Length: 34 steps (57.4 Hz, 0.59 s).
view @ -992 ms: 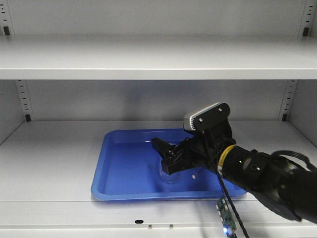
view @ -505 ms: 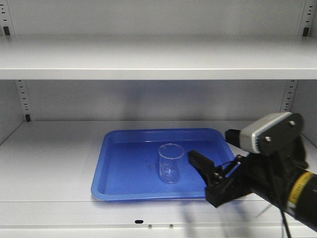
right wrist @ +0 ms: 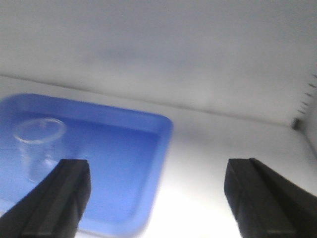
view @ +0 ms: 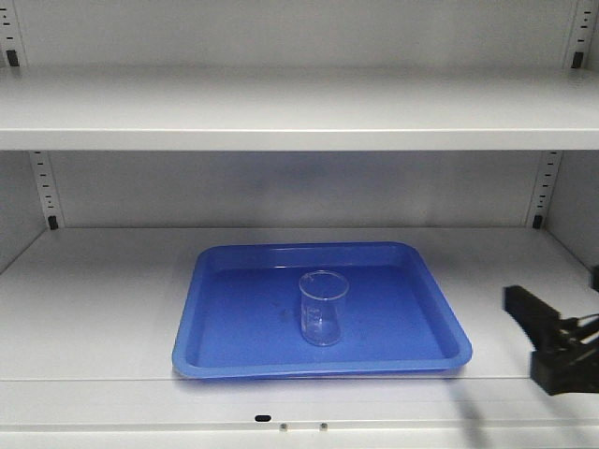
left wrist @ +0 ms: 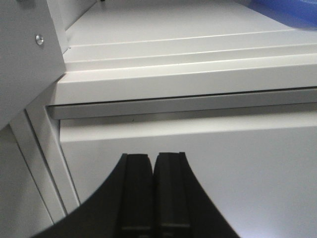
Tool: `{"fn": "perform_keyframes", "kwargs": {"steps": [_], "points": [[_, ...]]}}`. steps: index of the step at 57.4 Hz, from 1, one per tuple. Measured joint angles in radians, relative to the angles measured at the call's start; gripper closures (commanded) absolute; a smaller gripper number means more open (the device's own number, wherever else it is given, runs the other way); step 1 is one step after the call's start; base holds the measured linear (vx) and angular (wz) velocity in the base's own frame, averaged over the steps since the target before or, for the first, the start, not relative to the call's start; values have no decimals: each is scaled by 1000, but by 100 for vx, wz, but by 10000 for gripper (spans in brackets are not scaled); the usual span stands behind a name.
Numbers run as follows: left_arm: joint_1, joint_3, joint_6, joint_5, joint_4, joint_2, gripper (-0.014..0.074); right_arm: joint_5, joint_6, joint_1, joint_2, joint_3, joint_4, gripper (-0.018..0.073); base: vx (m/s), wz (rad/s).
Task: Pick beaker and place in left cabinet
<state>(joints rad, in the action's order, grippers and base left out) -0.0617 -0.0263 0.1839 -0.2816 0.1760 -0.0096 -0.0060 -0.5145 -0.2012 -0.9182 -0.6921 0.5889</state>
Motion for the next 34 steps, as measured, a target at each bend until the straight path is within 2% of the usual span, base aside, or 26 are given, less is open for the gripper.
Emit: {"fn": "perform_keyframes", "kwargs": {"steps": [15,34], "points": [[0,0,0,0,0,0,593,295,0,22,29,0,-10,17,0,0],[0,0,0,0,0,0,593,466,0,22,29,0,-23,50,0,0]]}}
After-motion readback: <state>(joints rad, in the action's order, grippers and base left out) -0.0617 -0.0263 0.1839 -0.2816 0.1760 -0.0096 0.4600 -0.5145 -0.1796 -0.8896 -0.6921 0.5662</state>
